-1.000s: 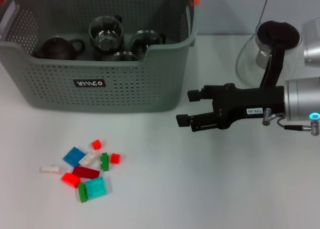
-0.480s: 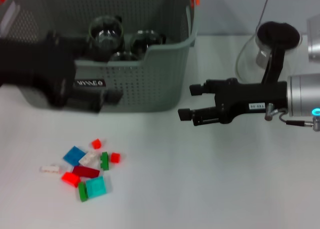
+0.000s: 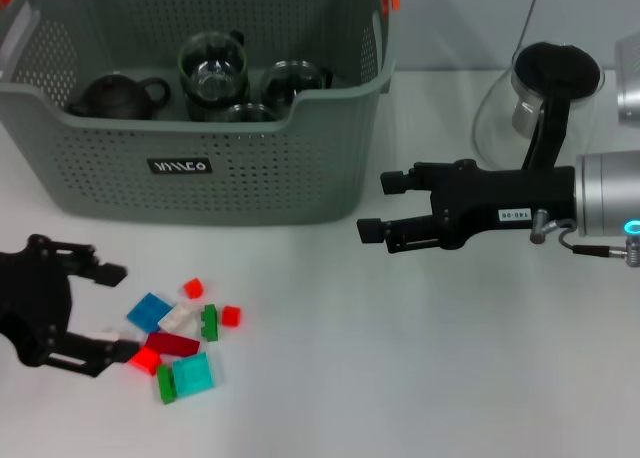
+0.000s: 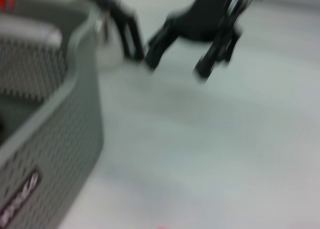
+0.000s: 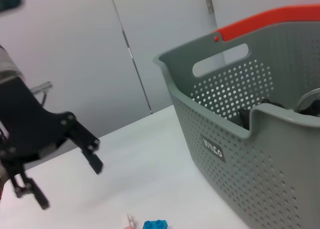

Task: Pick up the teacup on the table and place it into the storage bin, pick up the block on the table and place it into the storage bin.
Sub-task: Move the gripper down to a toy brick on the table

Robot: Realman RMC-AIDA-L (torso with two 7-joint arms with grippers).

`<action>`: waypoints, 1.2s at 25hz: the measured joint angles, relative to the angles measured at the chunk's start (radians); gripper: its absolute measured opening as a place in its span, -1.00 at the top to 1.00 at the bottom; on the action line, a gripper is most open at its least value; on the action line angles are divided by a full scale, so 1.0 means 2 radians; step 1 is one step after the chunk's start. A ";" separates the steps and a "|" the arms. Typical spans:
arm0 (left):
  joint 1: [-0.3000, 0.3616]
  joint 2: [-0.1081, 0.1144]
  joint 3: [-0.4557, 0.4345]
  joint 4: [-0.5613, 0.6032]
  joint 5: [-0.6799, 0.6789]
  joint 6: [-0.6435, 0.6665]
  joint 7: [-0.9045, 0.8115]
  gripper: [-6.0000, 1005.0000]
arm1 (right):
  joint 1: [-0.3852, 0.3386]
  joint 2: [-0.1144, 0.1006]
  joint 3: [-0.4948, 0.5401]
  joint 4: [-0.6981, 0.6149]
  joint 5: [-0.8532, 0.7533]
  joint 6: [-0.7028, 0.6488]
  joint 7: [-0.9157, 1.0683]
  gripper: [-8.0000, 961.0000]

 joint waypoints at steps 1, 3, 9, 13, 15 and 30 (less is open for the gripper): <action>-0.005 0.000 0.005 0.004 0.021 -0.001 0.000 -0.65 | 0.000 0.000 0.000 0.000 0.000 0.000 0.000 -0.90; -0.017 0.000 0.023 0.017 0.068 -0.001 0.000 -0.65 | 0.001 0.001 0.000 0.001 0.000 0.001 0.001 -0.90; -0.060 -0.010 0.110 0.047 0.206 -0.015 -0.009 -0.65 | 0.003 0.002 0.001 0.001 0.000 0.005 0.006 -0.90; -0.082 -0.007 0.194 0.034 0.248 -0.035 -0.029 -0.65 | 0.004 0.001 0.001 0.001 0.000 0.006 0.006 -0.90; -0.088 -0.001 0.224 0.022 0.249 -0.045 -0.040 -0.65 | 0.004 0.001 0.001 0.002 0.000 0.006 0.008 -0.90; -0.107 0.015 0.270 -0.116 0.251 -0.138 -0.052 -0.63 | 0.001 0.004 0.001 0.002 0.001 0.007 0.013 -0.90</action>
